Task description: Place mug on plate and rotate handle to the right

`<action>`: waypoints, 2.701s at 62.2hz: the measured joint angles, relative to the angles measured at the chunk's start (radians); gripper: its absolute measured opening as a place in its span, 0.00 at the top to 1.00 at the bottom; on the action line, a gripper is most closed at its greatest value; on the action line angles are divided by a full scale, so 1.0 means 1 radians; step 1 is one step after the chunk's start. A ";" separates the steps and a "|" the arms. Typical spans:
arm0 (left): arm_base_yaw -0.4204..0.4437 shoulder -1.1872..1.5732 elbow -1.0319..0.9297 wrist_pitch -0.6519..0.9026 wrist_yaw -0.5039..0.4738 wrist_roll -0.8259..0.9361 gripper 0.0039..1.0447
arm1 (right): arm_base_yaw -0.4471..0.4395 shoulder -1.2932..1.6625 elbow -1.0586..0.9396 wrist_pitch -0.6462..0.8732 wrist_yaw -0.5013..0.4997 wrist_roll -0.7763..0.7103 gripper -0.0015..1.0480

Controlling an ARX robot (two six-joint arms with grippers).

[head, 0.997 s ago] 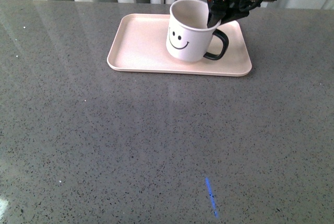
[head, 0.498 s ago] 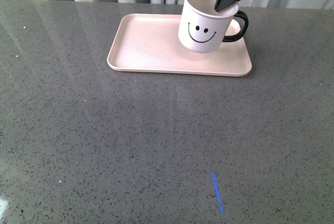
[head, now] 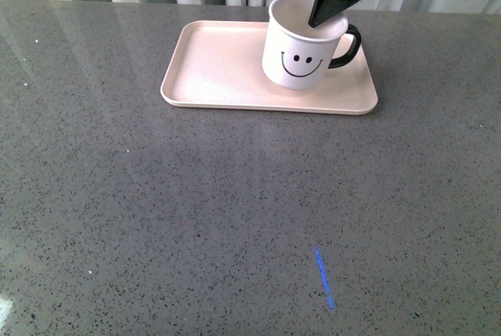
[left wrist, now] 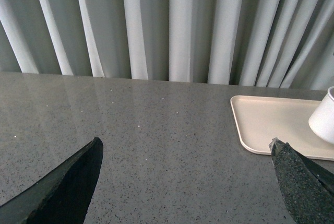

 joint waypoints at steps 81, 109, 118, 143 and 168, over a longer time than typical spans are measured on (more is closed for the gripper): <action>0.000 0.000 0.000 0.000 0.000 0.000 0.09 | 0.014 0.138 0.180 -0.085 0.055 -0.104 0.91; 0.000 0.000 0.000 0.000 0.000 0.000 0.09 | 0.012 0.025 0.071 0.011 -0.025 -0.081 0.15; 0.000 0.000 0.000 0.000 0.000 0.000 0.09 | -0.002 -0.144 -0.110 0.170 -0.123 -0.013 0.09; 0.000 0.000 0.000 0.000 0.000 0.000 0.09 | -0.026 -0.758 -1.341 1.722 0.322 0.564 0.61; 0.000 0.000 0.000 0.000 0.000 0.000 0.09 | -0.058 -1.066 -1.910 1.943 0.287 0.595 0.98</action>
